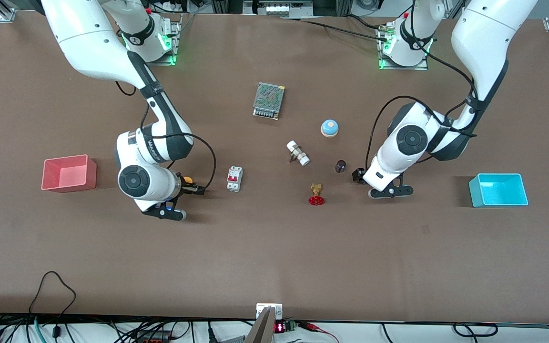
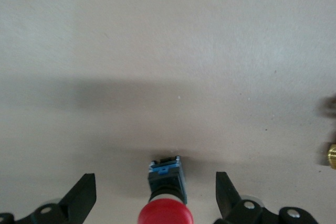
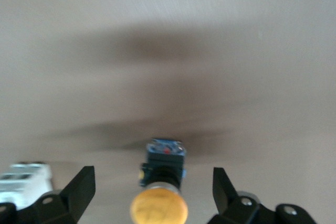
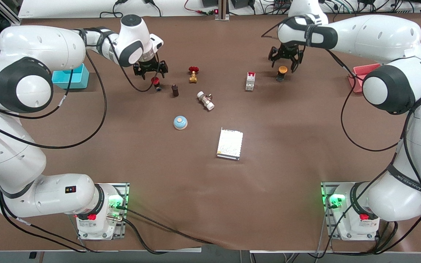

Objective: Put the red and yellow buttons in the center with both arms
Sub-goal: 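Carry both buttons toward the middle of the table with both grippers, then lower both buttons onto the table and open both grippers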

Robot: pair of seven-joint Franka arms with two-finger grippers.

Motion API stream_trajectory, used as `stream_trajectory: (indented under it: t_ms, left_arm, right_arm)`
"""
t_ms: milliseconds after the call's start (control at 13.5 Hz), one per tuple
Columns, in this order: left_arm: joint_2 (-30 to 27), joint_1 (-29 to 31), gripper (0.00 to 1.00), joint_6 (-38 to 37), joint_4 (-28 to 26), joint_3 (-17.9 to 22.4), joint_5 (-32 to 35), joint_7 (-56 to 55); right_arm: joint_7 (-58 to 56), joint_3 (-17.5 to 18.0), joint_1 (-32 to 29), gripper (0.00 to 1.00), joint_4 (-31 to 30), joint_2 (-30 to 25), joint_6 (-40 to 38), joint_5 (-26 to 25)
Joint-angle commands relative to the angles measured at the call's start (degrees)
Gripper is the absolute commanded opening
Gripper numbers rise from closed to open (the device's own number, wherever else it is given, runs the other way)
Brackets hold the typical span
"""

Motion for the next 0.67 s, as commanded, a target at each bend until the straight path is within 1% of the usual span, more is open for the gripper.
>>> stream_trajectory:
  t_ms: [0,148,370,444,593]
  left_arm:
    - [-5.31,0.39,1.0,-10.18,3.73,-0.22,1.67,-0.39]
    - [-5.5,0.3,1.0,-18.89,9.96,-0.48,1.75,1.8]
    - [-5.41,0.47,1.0,-29.17,20.42,-0.39,1.4,10.05]
    - [-5.41,0.56,1.0,-34.43,24.8,-0.39,1.05,11.99]
    - [-5.41,0.74,1.0,-43.14,32.02,-0.39,0.61,17.95]
  right_arm:
    - [-0.06,-0.15,-0.33,1.0,1.83,-5.76,-2.1,0.09]
    - [-0.33,-0.15,-0.85,1.0,2.0,-9.89,-4.02,0.0]
    - [-0.77,-0.15,-2.52,1.0,2.27,-15.78,-11.74,0.09]
    - [-2.86,-0.15,-3.57,1.0,2.27,-17.71,-14.64,0.18]
    - [-8.65,-0.24,-5.42,1.0,2.27,-20.27,-17.9,0.18]
